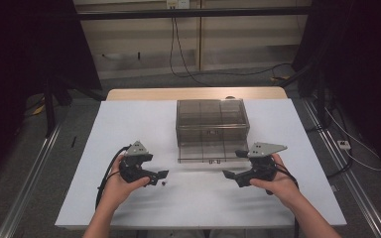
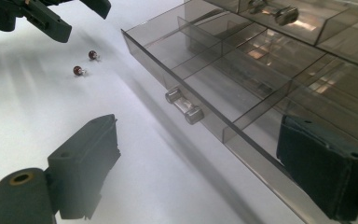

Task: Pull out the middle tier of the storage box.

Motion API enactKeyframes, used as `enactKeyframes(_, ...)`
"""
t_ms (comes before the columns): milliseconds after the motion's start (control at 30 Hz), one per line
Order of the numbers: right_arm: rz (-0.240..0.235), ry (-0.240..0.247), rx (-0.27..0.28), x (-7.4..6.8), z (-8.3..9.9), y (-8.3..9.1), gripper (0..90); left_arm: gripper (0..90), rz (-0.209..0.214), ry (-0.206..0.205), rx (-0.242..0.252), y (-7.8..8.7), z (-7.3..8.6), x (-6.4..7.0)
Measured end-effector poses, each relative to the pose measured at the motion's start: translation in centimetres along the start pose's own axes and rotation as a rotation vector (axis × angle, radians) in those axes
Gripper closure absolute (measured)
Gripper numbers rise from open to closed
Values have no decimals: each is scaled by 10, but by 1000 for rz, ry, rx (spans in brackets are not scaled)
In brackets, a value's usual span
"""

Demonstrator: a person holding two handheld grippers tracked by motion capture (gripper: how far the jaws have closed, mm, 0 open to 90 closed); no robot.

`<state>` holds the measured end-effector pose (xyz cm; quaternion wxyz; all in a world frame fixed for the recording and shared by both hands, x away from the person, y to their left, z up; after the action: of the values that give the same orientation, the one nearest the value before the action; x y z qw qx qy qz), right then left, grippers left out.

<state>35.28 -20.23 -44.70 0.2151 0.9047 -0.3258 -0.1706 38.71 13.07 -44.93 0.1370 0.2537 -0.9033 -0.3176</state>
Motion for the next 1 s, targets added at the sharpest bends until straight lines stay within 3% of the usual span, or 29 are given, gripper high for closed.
enactKeyframes(300, -26, 13, 39, -8, -12, 14, 129, 126, -11, -11, -3, 2, 1, 4)
enactKeyframes(533, -46, 30, 7, -16, -4, 8, 158, 127, -11, -11, -7, 1, 1, 5)
enactKeyframes(567, -46, 30, 2, -16, -3, 6, 208, 127, -5, -11, -7, 1, 1, 5)
enactKeyframes(667, -44, 28, -10, -16, 0, 2, 488, 126, -7, -11, -7, 1, 1, 4)
enactKeyframes(700, -33, 28, -13, -16, 1, 0, 510, 127, -6, -13, -9, 1, 1, 4)
enactKeyframes(767, -26, 30, -28, -13, 2, -5, 665, 127, -6, -17, -9, 0, 1, 4)
enactKeyframes(867, -31, -5, -40, -8, 4, -12, 806, 126, -5, -16, -7, 1, 1, 4)
enactKeyframes(1000, -17, -14, -58, -2, 6, -20, 888, 127, -10, -13, -7, 1, 1, 3)
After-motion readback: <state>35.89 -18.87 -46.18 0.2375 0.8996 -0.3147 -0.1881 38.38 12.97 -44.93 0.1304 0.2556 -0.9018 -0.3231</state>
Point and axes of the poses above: each handheld gripper's, and its own axes: y roughly backward along the jaws, z roughly out of its underside, x roughly to its right, the point moved 4 cm from there along -y, roughly forward along the jaws, and after that the axes turned 5 degrees about -y, right-handed, at the moved point
